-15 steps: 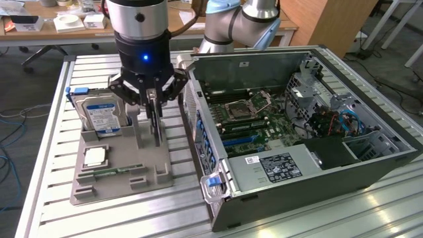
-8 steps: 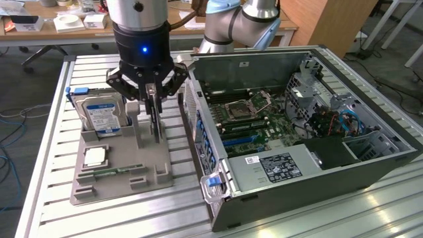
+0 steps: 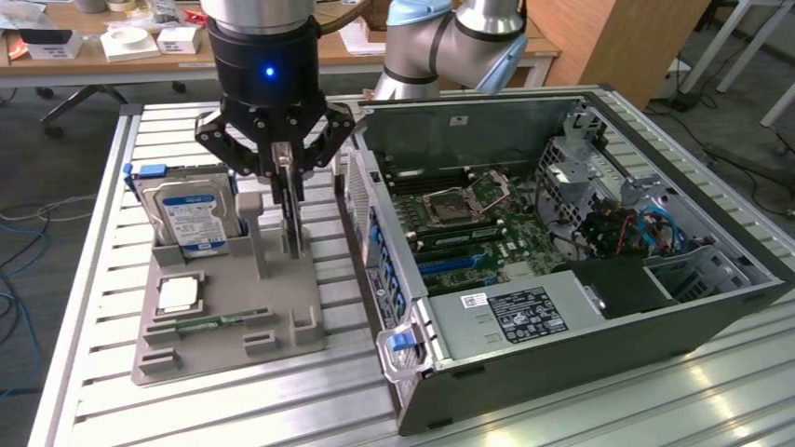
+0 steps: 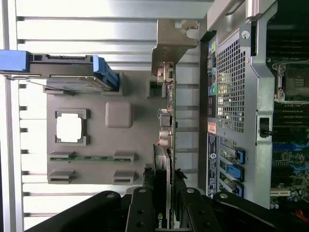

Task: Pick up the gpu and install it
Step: 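Pick up the gpu and move the gpu toward the slot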

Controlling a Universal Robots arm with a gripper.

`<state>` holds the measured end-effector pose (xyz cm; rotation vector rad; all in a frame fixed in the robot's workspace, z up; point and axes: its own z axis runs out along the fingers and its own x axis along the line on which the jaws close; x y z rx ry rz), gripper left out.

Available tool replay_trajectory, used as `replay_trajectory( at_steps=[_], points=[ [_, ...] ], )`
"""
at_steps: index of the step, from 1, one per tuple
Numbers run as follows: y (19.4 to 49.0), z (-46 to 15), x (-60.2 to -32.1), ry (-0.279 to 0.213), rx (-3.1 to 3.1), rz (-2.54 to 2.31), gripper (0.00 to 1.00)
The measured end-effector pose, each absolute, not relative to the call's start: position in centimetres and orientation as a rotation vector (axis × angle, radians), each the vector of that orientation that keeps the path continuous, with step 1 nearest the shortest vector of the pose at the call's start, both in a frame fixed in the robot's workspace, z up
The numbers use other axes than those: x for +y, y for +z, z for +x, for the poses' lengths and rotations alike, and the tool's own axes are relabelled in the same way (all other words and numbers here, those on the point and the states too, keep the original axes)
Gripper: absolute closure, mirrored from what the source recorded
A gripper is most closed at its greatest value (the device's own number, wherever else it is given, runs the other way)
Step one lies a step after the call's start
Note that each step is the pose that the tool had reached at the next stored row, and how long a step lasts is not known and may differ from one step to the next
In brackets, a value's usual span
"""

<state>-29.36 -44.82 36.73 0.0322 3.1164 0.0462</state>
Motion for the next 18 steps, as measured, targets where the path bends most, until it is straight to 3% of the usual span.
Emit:
replay_trajectory(
  at_steps=[18],
  points=[
    [40.0, -29.4, -44.8, 0.045, 3.116, 0.032, 0.74]
  ],
)
